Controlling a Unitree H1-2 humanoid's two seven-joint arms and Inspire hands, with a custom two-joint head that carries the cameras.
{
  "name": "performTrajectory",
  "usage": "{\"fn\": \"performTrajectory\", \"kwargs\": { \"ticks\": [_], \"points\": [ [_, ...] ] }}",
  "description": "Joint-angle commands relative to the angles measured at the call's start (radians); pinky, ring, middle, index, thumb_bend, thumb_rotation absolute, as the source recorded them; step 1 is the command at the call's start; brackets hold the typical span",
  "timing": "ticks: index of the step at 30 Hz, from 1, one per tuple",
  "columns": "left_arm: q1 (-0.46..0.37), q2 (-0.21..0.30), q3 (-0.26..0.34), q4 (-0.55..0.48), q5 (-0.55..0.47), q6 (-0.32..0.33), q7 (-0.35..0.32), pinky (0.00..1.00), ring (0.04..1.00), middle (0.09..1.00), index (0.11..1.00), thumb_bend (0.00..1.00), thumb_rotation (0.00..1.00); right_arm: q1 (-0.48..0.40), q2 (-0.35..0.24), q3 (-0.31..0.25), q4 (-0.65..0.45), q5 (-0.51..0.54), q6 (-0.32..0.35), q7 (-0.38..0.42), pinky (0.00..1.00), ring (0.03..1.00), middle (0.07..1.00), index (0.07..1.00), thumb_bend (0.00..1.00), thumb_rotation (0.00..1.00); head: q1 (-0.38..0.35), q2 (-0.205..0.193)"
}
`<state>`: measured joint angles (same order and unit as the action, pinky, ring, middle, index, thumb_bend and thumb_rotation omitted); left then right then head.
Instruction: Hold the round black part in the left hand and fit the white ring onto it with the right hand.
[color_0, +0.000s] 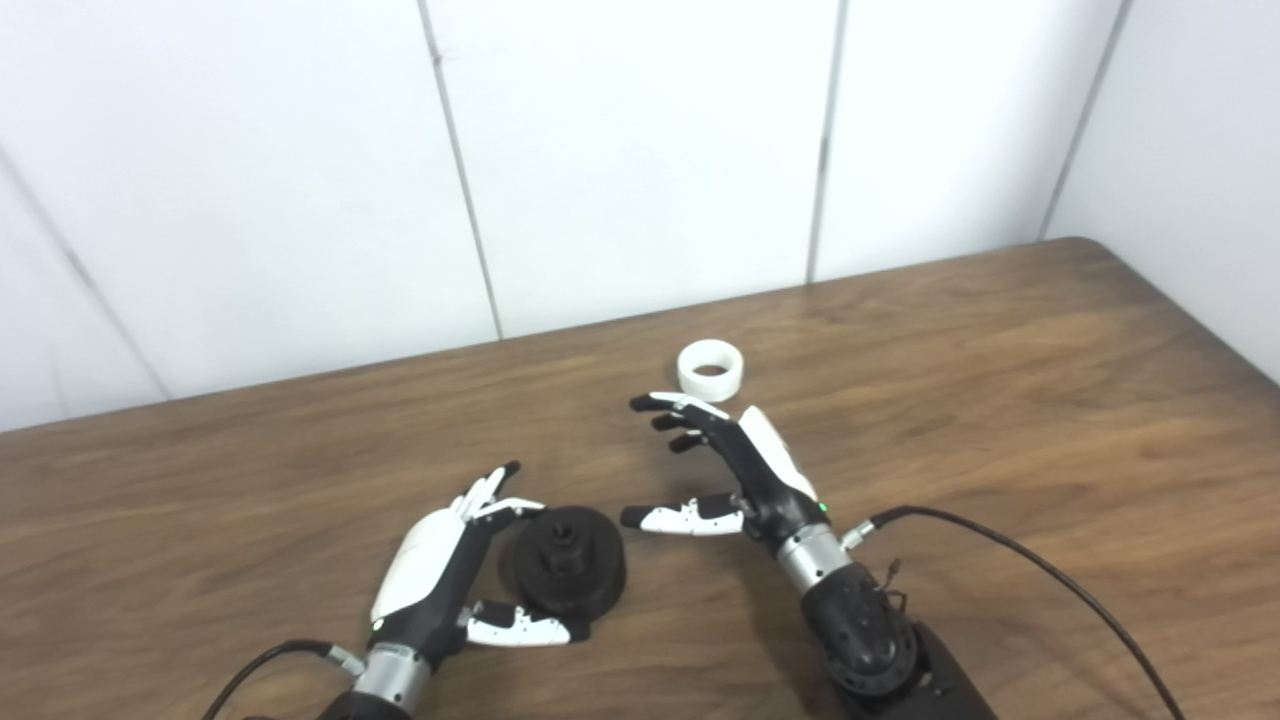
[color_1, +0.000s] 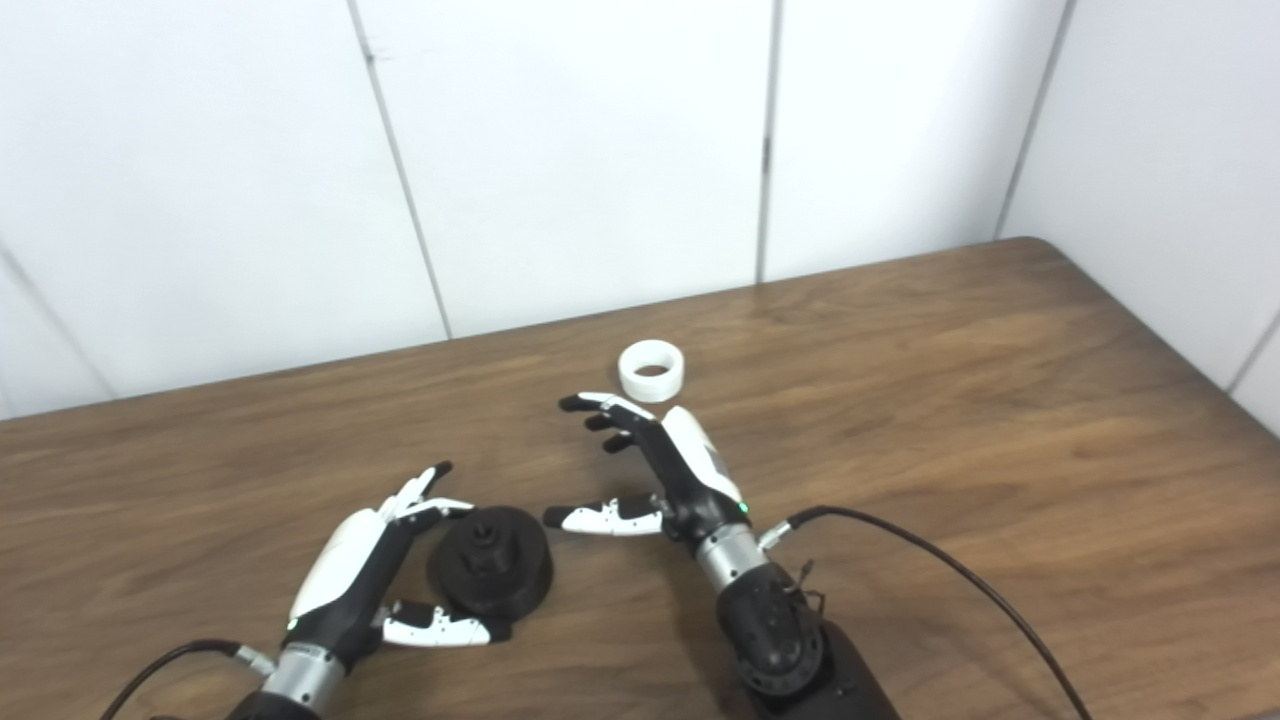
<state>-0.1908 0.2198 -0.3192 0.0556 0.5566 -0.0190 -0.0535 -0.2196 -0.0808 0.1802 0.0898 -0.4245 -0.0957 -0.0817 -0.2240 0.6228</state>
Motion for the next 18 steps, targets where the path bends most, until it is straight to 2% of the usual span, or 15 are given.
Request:
{"fn": "performTrajectory", "kwargs": {
  "ticks": [1, 9, 13, 15, 16, 18],
  "points": [
    [-0.015, 0.018, 0.012, -0.018, 0.006, -0.012, -0.003, 1.0, 1.0, 1.0, 0.648, 0.87, 0.27, 0.012, 0.025, 0.009, 0.023, -0.003, -0.018, -0.019, 0.7, 0.795, 0.835, 0.783, 0.74, 0.24, 0.0, 0.0],
    [-0.016, 0.016, 0.013, -0.017, 0.005, -0.015, -0.005, 1.0, 1.0, 1.0, 0.647, 0.88, 0.26, -0.005, 0.009, -0.017, 0.011, 0.002, -0.028, -0.038, 0.69, 0.792, 0.842, 0.798, 0.72, 0.24, 0.0, 0.0],
    [-0.016, 0.015, 0.012, -0.02, 0.007, -0.008, -0.01, 1.0, 1.0, 1.0, 0.648, 0.88, 0.26, -0.024, -0.009, -0.043, -0.001, -0.004, -0.019, -0.047, 0.75, 0.804, 0.849, 0.796, 0.73, 0.29, 0.01, 0.002],
    [-0.017, 0.013, 0.011, -0.018, 0.009, -0.007, -0.01, 1.0, 1.0, 1.0, 0.648, 0.88, 0.26, -0.038, -0.023, -0.057, -0.018, -0.001, 0.007, -0.038, 0.81, 0.856, 0.875, 0.803, 0.73, 0.3, 0.012, 0.001],
    [-0.016, 0.012, 0.012, -0.016, 0.009, -0.008, -0.009, 1.0, 1.0, 1.0, 0.649, 0.88, 0.26, -0.046, -0.03, -0.064, -0.028, -0.01, 0.025, -0.036, 0.9, 0.909, 0.905, 0.816, 0.72, 0.33, 0.014, 0.0],
    [-0.015, 0.01, 0.012, -0.015, 0.011, -0.007, -0.007, 1.0, 1.0, 1.0, 0.649, 0.88, 0.26, -0.059, -0.044, -0.074, -0.05, -0.024, 0.062, -0.026, 0.94, 0.94, 0.93, 0.834, 0.72, 0.36, 0.018, -0.001]
  ]
}}
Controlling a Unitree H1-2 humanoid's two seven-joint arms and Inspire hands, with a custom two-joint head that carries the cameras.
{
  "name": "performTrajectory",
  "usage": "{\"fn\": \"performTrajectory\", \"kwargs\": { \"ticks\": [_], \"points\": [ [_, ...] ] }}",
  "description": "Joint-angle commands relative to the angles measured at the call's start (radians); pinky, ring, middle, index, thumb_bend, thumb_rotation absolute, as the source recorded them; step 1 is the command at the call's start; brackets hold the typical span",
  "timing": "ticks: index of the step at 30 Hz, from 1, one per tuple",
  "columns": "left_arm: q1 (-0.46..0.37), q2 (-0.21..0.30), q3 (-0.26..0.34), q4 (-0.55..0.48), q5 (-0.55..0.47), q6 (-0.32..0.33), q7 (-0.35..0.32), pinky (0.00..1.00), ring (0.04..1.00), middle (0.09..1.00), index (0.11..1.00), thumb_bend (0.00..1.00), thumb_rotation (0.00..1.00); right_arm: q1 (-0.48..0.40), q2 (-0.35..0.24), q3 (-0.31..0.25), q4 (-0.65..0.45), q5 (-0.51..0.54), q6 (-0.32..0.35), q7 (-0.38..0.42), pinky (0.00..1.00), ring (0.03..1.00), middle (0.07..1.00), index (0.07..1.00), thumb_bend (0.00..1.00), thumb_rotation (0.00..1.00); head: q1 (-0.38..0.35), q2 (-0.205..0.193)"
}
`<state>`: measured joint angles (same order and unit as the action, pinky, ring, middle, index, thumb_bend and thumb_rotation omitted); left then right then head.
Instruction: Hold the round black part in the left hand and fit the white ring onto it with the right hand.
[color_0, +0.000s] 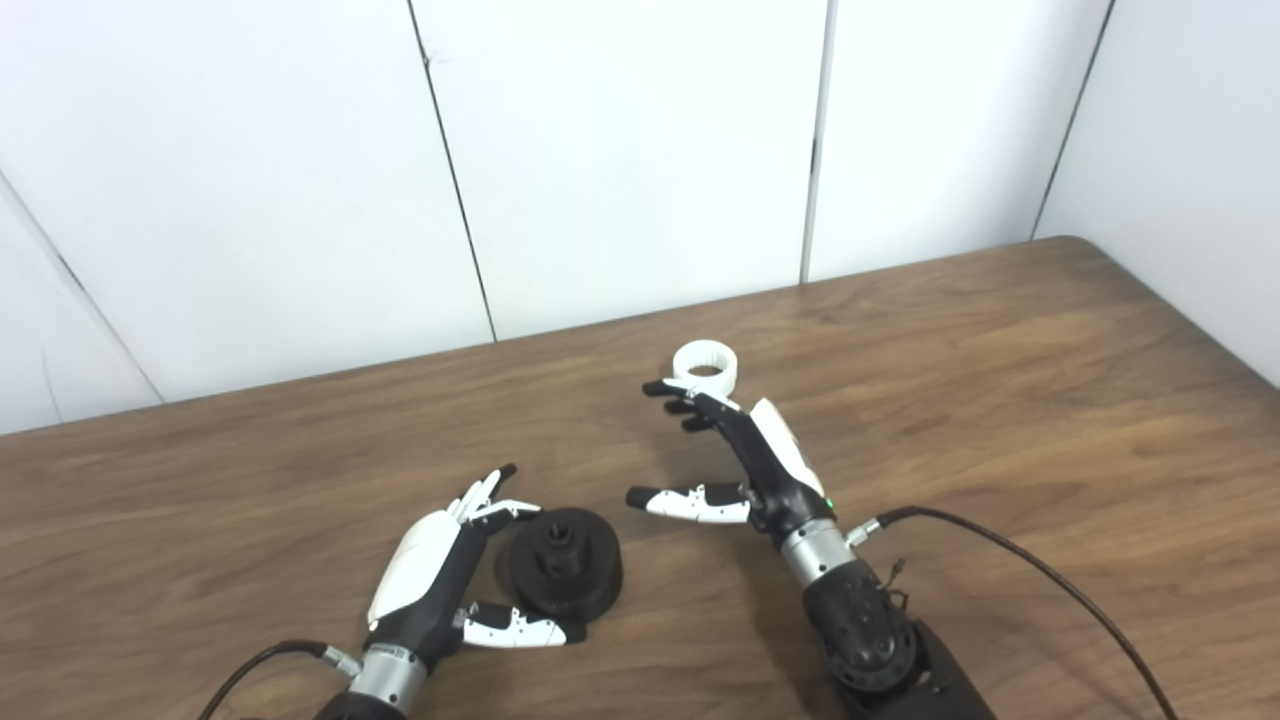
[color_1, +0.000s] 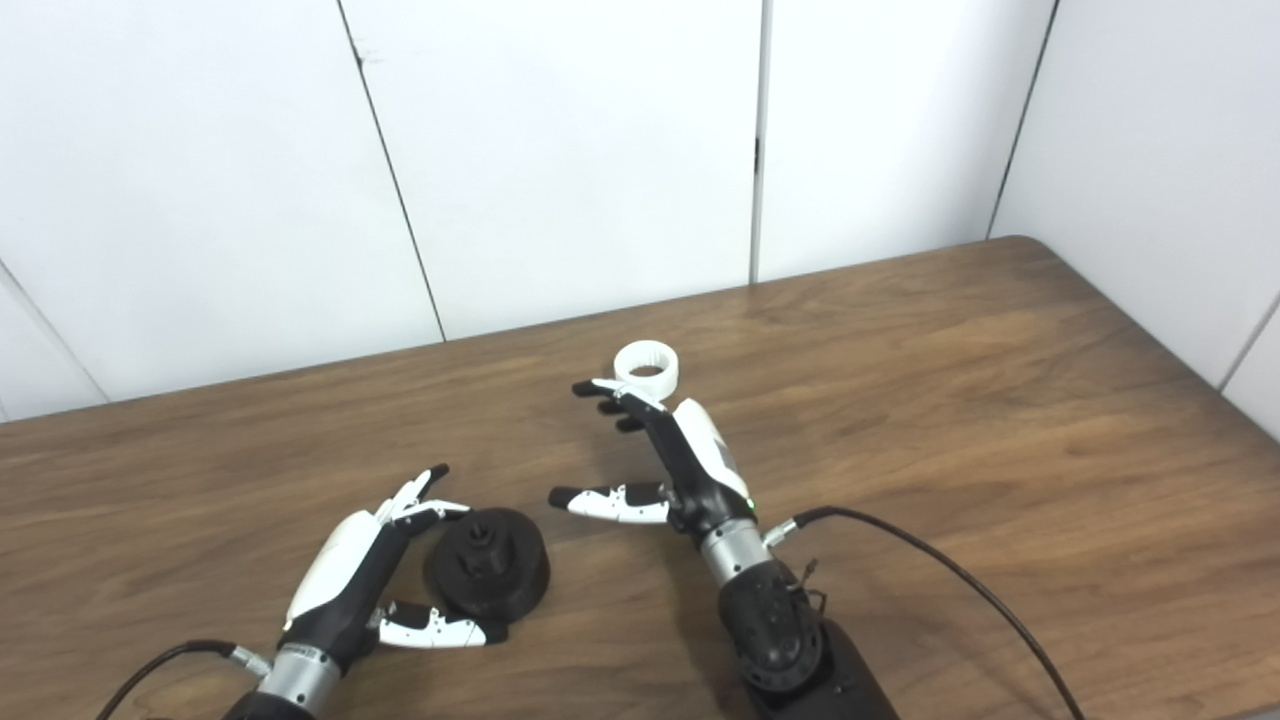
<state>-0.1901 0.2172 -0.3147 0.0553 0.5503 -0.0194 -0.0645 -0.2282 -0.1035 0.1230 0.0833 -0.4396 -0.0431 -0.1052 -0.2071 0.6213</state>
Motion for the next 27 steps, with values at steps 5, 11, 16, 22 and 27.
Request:
{"fn": "performTrajectory", "kwargs": {
  "ticks": [5, 11, 16, 22, 27],
  "points": [
    [-0.013, 0.008, 0.007, -0.009, 0.023, -0.01, 0.012, 1.0, 1.0, 1.0, 0.648, 0.88, 0.25, -0.096, -0.059, -0.036, -0.075, -0.046, 0.077, 0.004, 0.9, 0.97, 0.969, 0.854, 0.75, 0.4, 0.011, 0.0],
    [-0.016, 0.006, 0.009, 0.003, 0.025, -0.021, 0.024, 1.0, 1.0, 1.0, 0.646, 0.88, 0.26, -0.166, -0.096, -0.052, -0.086, -0.111, 0.163, -0.002, 0.9, 0.998, 0.99, 0.848, 0.77, 0.48, 0.015, -0.006],
    [-0.019, 0.007, 0.011, 0.004, 0.022, -0.018, 0.022, 1.0, 1.0, 1.0, 0.645, 0.88, 0.26, -0.236, -0.137, -0.059, -0.072, -0.132, 0.203, 0.019, 0.92, 1.0, 0.995, 0.859, 0.76, 0.49, 0.023, -0.003],
    [-0.018, 0.009, 0.009, 0.009, 0.025, -0.022, 0.025, 1.0, 1.0, 1.0, 0.648, 0.88, 0.27, -0.34, -0.205, -0.042, -0.012, -0.154, 0.254, 0.073, 0.95, 1.0, 1.0, 0.868, 0.79, 0.48, 0.027, -0.005],
    [-0.017, 0.007, 0.009, 0.01, 0.025, -0.018, 0.025, 1.0, 1.0, 1.0, 0.649, 0.89, 0.27, -0.407, -0.256, -0.001, 0.075, -0.168, 0.271, 0.121, 1.0, 1.0, 1.0, 0.886, 0.83, 0.52, 0.033, -0.006]
  ]
}}
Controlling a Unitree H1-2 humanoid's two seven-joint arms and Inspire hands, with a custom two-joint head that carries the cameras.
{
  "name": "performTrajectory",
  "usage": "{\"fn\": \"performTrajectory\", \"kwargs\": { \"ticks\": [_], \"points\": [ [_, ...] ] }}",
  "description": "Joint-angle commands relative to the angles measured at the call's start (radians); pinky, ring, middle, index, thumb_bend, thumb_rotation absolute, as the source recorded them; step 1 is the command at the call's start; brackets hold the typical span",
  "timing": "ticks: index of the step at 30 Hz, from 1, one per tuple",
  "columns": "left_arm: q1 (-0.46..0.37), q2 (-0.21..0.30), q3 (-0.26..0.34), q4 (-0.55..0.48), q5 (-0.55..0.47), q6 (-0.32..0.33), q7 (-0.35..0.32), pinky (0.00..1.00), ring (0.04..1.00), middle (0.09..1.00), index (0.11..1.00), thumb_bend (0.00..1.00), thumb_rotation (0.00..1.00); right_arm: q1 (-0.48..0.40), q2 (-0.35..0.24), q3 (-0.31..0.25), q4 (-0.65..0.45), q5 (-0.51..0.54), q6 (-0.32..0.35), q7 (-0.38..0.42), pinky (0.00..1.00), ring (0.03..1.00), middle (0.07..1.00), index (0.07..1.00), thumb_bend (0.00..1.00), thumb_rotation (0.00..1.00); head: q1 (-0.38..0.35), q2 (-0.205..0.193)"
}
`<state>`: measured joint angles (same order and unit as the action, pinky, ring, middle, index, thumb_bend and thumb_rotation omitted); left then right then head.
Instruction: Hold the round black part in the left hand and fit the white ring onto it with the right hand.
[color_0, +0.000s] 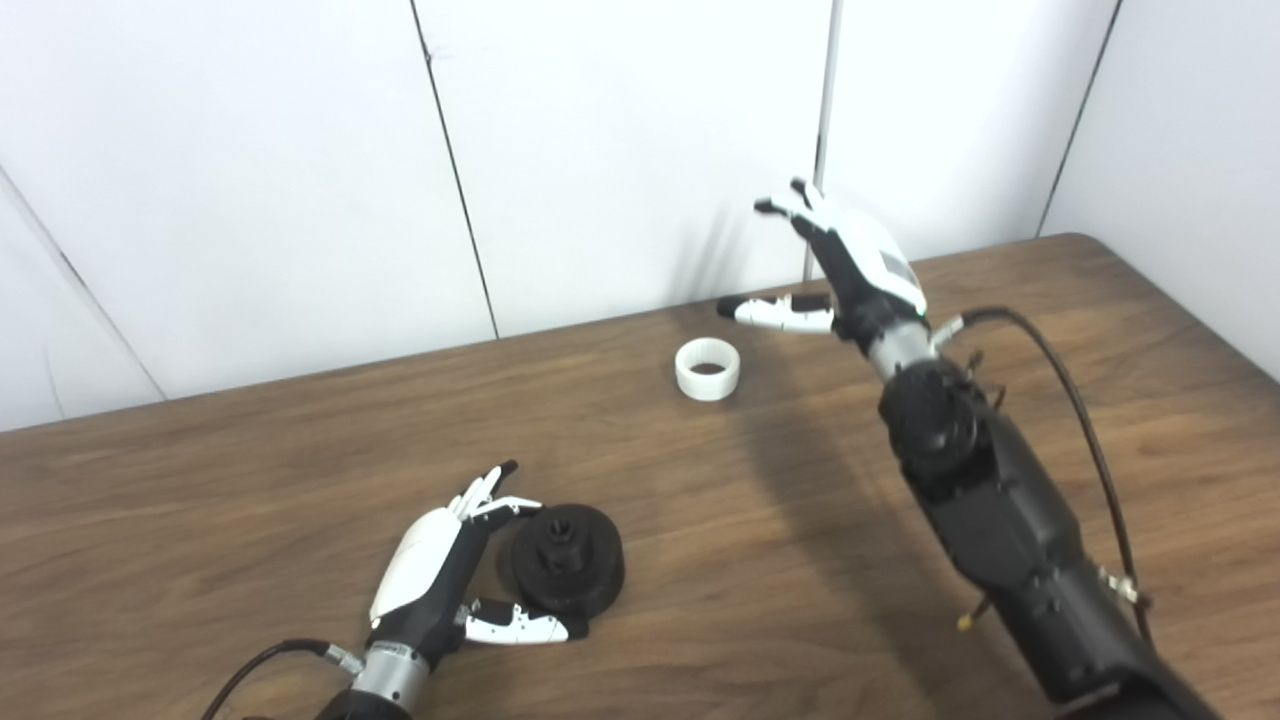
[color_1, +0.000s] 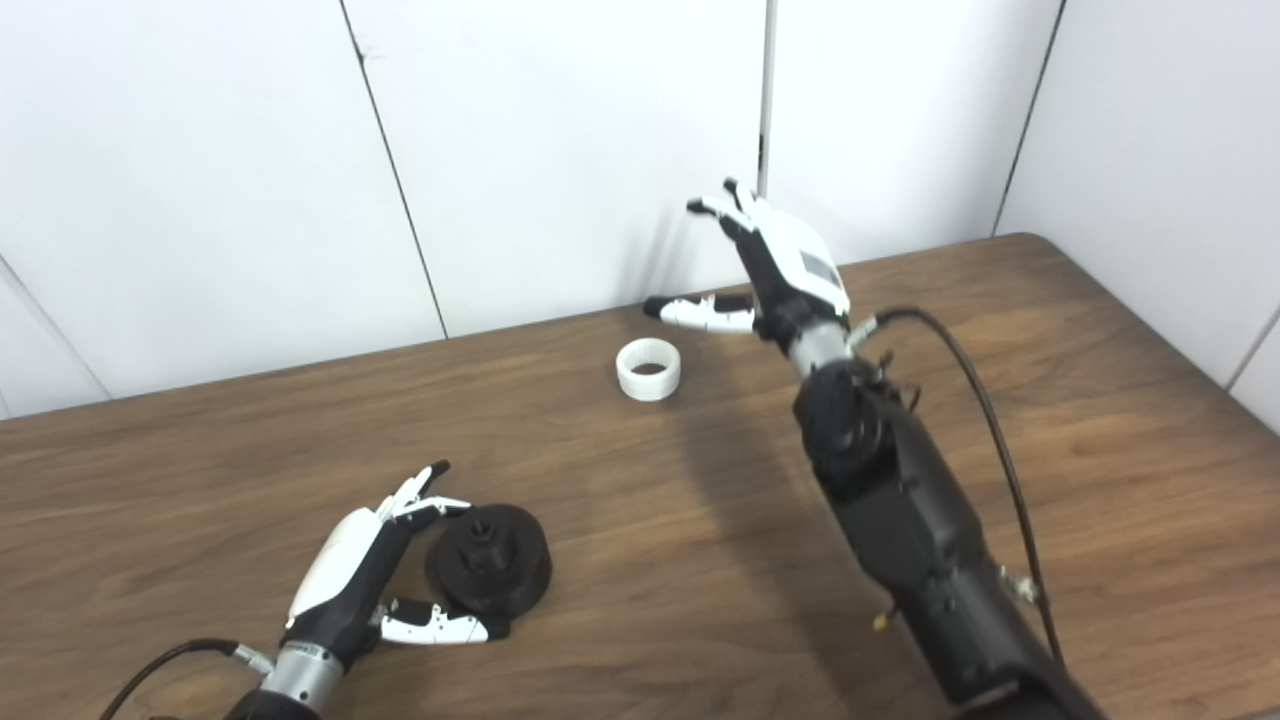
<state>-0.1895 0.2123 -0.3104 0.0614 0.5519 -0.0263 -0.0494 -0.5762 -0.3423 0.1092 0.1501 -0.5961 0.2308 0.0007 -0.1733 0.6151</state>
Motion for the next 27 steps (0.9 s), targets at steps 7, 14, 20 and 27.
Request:
{"fn": "performTrajectory", "kwargs": {
  "ticks": [7, 14, 20, 27],
  "points": [
    [-0.026, 0.011, 0.008, 0.002, 0.02, -0.007, 0.007, 1.0, 1.0, 1.0, 0.649, 0.89, 0.26, -0.142, -0.054, 0.079, 0.171, -0.017, -0.021, 0.075, 0.98, 1.0, 1.0, 0.906, 0.93, 0.57, 0.006, -0.002],
    [-0.031, 0.003, 0.006, -0.003, 0.022, -0.004, 0.009, 1.0, 1.0, 1.0, 0.653, 0.89, 0.28, -0.194, -0.047, 0.106, 0.345, 0.021, -0.065, 0.1, 1.0, 1.0, 1.0, 0.923, 1.0, 0.57, 0.019, 0.0],
    [-0.03, -0.002, 0.003, -0.004, 0.028, -0.002, 0.01, 1.0, 1.0, 1.0, 0.654, 0.89, 0.28, -0.192, -0.029, 0.107, 0.416, 0.06, -0.102, 0.077, 1.0, 1.0, 1.0, 0.912, 1.0, 0.62, 0.025, 0.003],
    [-0.028, -0.003, 0.005, -0.002, 0.026, -0.005, 0.013, 1.0, 1.0, 1.0, 0.65, 0.89, 0.27, -0.184, -0.016, 0.107, 0.448, 0.078, -0.109, 0.055, 1.0, 1.0, 1.0, 0.907, 1.0, 0.66, 0.034, 0.005]
  ]
}}
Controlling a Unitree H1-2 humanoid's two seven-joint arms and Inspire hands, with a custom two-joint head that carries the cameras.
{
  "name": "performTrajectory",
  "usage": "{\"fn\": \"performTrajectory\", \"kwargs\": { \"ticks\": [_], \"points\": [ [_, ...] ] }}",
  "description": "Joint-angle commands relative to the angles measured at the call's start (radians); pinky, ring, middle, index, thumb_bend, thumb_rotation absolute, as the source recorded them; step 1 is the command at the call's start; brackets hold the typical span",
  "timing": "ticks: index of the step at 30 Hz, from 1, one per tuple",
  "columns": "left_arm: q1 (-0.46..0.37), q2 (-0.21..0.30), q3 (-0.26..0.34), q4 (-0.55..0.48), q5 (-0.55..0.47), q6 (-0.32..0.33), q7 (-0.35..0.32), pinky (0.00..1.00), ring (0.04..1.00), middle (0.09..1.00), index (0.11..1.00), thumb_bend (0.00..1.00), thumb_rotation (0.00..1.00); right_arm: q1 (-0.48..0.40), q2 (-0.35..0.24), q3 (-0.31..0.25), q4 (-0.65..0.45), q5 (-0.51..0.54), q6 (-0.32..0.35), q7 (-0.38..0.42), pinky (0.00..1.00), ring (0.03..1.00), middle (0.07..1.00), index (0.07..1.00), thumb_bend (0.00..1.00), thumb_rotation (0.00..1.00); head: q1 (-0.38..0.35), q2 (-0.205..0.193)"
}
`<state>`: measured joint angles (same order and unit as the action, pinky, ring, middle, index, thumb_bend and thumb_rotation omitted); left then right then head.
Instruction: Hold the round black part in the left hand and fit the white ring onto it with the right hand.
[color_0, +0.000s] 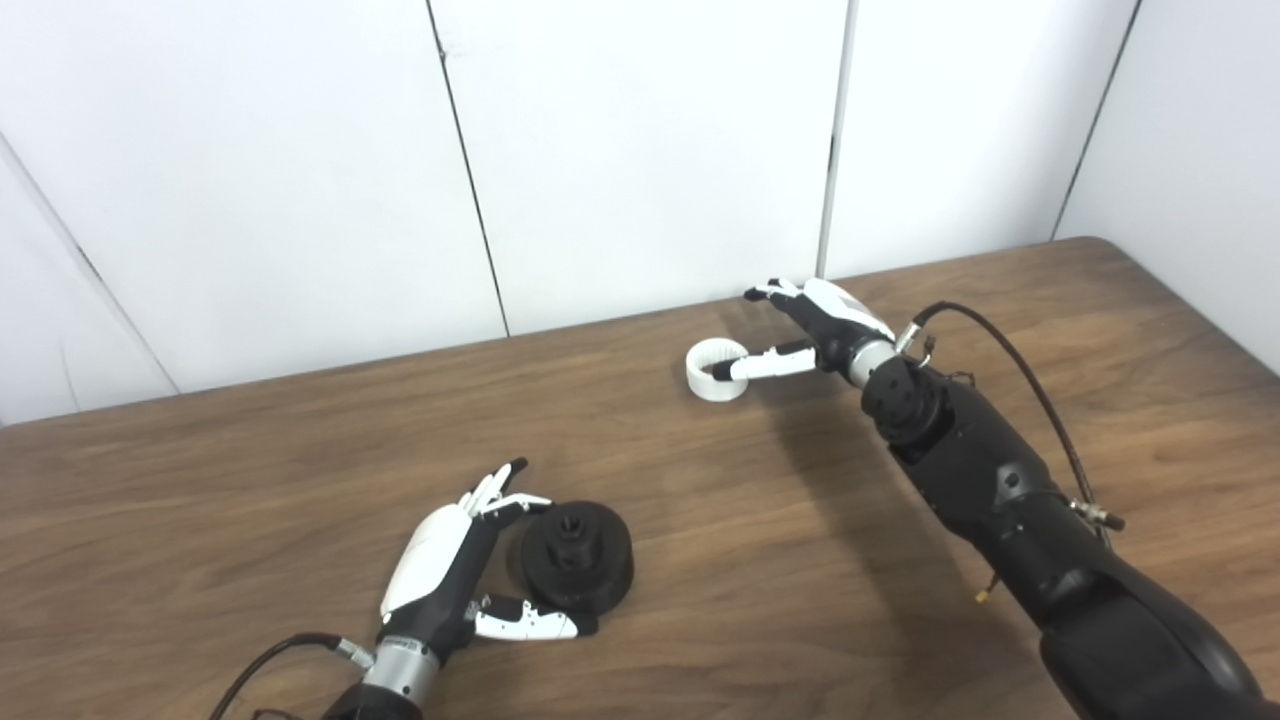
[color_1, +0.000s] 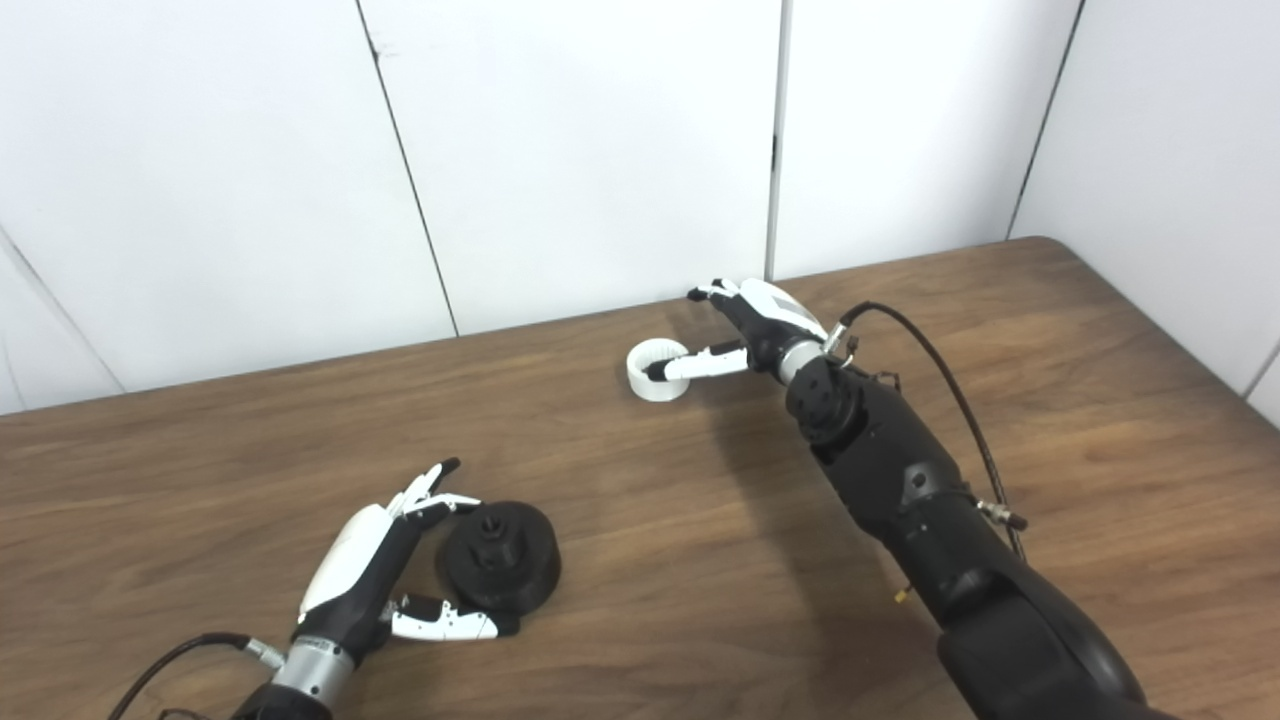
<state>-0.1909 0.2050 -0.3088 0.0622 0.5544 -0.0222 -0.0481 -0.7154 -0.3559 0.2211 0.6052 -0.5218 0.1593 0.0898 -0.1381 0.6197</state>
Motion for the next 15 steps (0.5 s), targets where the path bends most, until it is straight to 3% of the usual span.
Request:
{"fn": "performTrajectory", "kwargs": {
  "ticks": [1, 15],
  "points": [
    [-0.026, 0.005, 0.003, -0.004, 0.026, -0.007, 0.012, 1.0, 1.0, 1.0, 0.651, 0.89, 0.28, -0.044, -0.002, -0.003, -0.007, 0.005, -0.037, -0.034, 1.0, 1.0, 1.0, 0.905, 1.0, 0.66, 0.0, 0.002],
    [-0.023, 0.002, 0.0, -0.012, 0.032, 0.003, 0.009, 1.0, 1.0, 1.0, 0.652, 0.89, 0.28, -0.009, 0.007, 0.007, -0.034, 0.012, -0.034, -0.036, 1.0, 1.0, 1.0, 0.827, 1.0, 0.64, 0.002, 0.007]
  ]
}}
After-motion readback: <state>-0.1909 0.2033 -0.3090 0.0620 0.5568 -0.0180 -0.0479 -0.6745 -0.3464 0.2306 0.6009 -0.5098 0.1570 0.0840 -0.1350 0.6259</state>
